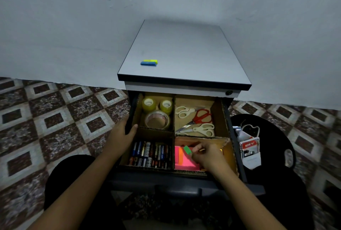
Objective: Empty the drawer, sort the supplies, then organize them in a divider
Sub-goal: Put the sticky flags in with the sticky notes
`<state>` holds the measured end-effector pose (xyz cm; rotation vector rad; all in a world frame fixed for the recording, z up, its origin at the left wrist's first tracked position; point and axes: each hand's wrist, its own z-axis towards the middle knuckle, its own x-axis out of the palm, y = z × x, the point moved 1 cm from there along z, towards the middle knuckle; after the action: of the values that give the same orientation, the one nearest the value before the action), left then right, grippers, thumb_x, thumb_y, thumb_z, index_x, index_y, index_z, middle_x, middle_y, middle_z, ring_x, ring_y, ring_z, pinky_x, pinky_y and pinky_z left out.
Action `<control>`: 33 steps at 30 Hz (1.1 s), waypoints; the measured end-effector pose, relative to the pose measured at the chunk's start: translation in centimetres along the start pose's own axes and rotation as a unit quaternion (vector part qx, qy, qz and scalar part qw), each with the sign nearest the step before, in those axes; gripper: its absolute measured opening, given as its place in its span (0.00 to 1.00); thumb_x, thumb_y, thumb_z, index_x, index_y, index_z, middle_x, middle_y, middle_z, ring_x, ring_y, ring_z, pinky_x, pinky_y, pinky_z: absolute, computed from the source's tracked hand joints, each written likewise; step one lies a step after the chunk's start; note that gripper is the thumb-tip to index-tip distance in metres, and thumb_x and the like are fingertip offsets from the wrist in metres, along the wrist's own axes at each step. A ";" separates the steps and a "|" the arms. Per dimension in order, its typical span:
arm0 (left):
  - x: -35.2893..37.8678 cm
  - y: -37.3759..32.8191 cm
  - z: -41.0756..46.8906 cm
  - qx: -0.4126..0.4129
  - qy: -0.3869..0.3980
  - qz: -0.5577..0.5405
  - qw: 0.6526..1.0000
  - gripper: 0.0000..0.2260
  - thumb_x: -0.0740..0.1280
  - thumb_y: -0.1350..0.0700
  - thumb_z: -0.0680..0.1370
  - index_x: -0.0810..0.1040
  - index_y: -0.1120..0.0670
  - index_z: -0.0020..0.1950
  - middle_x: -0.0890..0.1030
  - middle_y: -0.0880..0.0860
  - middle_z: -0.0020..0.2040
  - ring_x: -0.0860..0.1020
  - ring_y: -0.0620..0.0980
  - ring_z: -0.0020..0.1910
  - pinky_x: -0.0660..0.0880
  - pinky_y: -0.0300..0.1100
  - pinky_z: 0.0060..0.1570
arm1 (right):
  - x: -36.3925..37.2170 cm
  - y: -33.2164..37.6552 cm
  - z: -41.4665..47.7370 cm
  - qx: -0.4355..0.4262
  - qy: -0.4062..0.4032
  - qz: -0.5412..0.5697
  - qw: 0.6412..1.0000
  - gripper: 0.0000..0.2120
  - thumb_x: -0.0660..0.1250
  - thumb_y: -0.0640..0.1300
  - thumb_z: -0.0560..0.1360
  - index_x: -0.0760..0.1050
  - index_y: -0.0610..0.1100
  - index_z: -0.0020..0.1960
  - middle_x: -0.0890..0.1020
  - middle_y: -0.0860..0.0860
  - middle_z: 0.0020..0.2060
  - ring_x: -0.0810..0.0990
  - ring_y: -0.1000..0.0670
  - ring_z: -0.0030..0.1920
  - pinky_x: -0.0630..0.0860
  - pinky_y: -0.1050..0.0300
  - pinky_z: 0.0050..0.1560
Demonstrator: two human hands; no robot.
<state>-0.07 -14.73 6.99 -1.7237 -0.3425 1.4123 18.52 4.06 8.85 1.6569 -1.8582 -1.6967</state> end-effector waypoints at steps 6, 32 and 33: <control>0.0 0.0 0.0 0.007 -0.009 -0.005 1.000 0.25 0.62 0.51 0.80 0.62 0.58 0.74 0.67 0.58 0.72 0.65 0.55 0.71 0.64 0.47 0.67 | 1.4 0.3 0.8 0.003 -0.031 -0.106 0.994 0.12 0.71 0.48 0.73 0.77 0.43 0.34 0.83 0.49 0.46 0.80 0.49 0.44 0.70 0.61 0.40; -0.1 -0.5 -0.5 -0.002 -0.013 -0.001 1.000 0.25 0.61 0.50 0.80 0.61 0.57 0.75 0.66 0.57 0.73 0.64 0.54 0.71 0.63 0.47 0.67 | 2.7 -0.8 0.9 -0.005 -0.064 -0.181 0.981 0.09 0.67 0.46 0.75 0.81 0.41 0.43 0.82 0.47 0.39 0.77 0.49 0.37 0.63 0.65 0.26; -0.1 -0.4 -0.5 -0.003 -0.012 -0.001 1.000 0.25 0.61 0.50 0.80 0.61 0.56 0.75 0.66 0.57 0.73 0.64 0.54 0.72 0.63 0.48 0.68 | 2.7 -0.8 1.0 0.000 -0.063 -0.177 0.982 0.08 0.68 0.45 0.74 0.81 0.41 0.42 0.82 0.46 0.40 0.78 0.48 0.38 0.65 0.63 0.28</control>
<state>0.45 -14.76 7.39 -1.7125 -0.3623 1.4321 17.29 2.82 6.42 2.0215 -1.6885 -1.9745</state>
